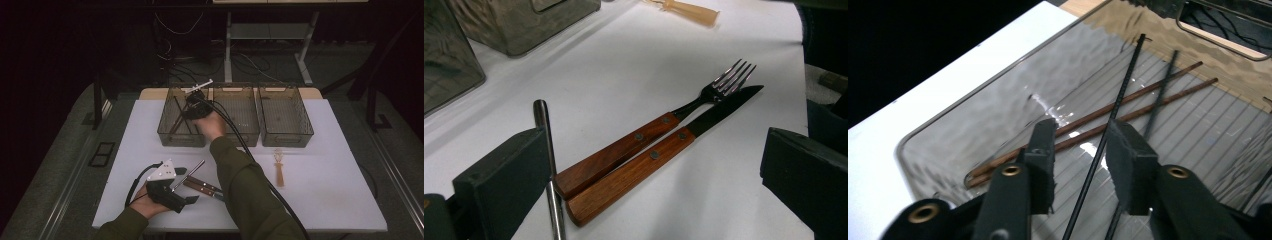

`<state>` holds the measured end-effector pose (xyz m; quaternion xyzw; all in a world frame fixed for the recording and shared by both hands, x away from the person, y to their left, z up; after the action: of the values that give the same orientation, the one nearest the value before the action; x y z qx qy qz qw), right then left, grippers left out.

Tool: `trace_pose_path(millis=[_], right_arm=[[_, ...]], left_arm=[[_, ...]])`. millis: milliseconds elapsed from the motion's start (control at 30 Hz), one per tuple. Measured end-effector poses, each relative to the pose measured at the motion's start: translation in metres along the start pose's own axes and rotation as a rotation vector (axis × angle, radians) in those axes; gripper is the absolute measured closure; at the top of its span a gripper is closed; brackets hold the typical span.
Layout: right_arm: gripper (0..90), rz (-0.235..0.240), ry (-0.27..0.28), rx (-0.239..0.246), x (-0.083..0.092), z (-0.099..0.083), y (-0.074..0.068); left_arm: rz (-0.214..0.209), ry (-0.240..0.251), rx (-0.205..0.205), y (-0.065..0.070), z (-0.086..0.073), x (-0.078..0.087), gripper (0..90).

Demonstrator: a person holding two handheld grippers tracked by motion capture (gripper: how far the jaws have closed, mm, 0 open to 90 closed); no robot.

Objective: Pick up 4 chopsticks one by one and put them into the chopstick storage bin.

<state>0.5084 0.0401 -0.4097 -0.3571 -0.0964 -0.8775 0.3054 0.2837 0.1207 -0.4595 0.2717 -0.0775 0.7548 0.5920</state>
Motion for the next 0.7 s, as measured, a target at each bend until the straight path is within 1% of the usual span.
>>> trace_pose_path(millis=[33, 100, 167, 233, 300, 367, 467, 533, 667, 700], right_arm=[[59.0, -0.003, 0.001, 0.016, 0.003, 0.0, 0.0], [55.3, 0.007, 0.001, 0.026, 0.008, 0.0, -0.001], [52.0, 0.006, 0.009, 0.044, 0.015, -0.002, 0.001], [49.1, 0.016, 0.019, 0.041, 0.022, -0.003, 0.004], [45.9, 0.04, 0.026, 0.034, 0.031, -0.004, 0.006], [42.2, 0.066, 0.032, 0.046, 0.039, -0.007, 0.008], [37.0, 0.075, 0.037, 0.066, 0.051, -0.013, 0.012], [34.8, 0.084, 0.042, 0.069, 0.06, -0.018, 0.016], [30.6, 0.078, 0.063, 0.084, 0.076, -0.032, 0.024], [29.8, 0.074, 0.07, 0.088, 0.081, -0.035, 0.027]], left_arm=[[0.0, 0.0, -0.001, 0.0, 0.0, 0.0, 0.0], [0.0, 0.0, -0.002, 0.0, 0.0, 0.0, 0.0], [0.002, 0.001, -0.005, 0.0, 0.0, 0.0, 0.0], [0.005, 0.002, -0.005, 0.0, 0.001, 0.001, 0.0], [0.007, -0.002, -0.007, 0.0, 0.0, 0.001, 0.0], [0.008, -0.003, -0.002, 0.0, 0.0, 0.001, 0.0], [0.009, -0.001, -0.001, 0.0, 0.0, 0.0, 0.0], [0.012, -0.002, -0.005, -0.001, 0.0, 0.001, 0.0], [0.015, 0.003, 0.002, -0.001, 0.0, 0.0, 0.0], [0.016, 0.007, 0.009, 0.0, 0.0, 0.0, 0.0]])
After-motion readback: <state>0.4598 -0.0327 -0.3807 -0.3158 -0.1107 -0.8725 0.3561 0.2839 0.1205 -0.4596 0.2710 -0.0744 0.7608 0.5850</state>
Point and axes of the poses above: each handheld gripper's, and its own axes: x roughly backward along the jaws, z roughly out of its top, y roughly to its right, the point moved 5 cm from there along -x, roughly forward along the jaws, and after that the axes turned 10 degrees about -z, right-handed, at the moved point
